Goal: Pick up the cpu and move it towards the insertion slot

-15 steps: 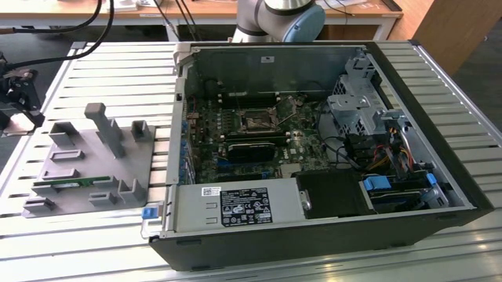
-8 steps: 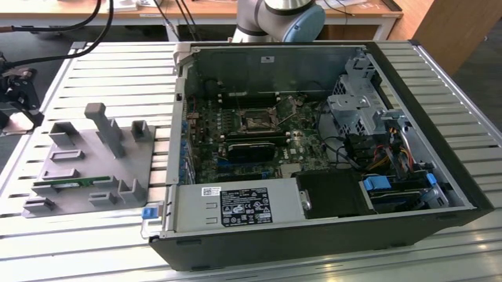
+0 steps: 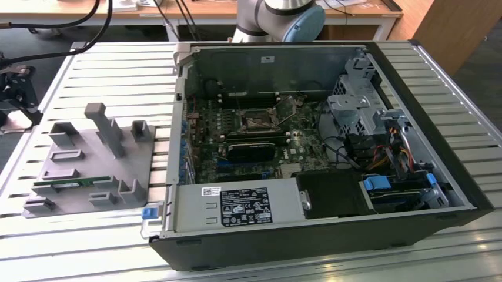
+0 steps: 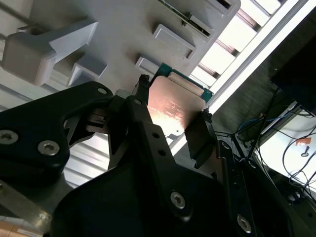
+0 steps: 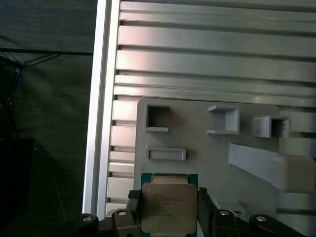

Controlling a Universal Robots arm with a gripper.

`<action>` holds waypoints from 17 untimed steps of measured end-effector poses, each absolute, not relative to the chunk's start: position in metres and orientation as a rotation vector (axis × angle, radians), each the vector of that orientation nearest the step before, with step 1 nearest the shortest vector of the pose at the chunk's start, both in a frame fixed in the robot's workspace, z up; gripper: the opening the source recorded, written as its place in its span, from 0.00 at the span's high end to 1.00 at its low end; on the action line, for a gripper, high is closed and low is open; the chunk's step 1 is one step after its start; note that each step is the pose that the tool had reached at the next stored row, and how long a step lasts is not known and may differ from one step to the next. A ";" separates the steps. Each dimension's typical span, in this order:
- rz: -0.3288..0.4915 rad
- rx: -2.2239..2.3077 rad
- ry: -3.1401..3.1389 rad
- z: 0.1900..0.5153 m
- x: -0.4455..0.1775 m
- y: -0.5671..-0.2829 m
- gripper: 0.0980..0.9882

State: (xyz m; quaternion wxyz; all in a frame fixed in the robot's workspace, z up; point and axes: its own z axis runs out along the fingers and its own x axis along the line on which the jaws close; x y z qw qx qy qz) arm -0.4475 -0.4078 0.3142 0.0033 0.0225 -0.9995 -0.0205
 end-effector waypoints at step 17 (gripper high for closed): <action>-0.064 0.071 -3.134 0.325 -0.448 -0.408 0.50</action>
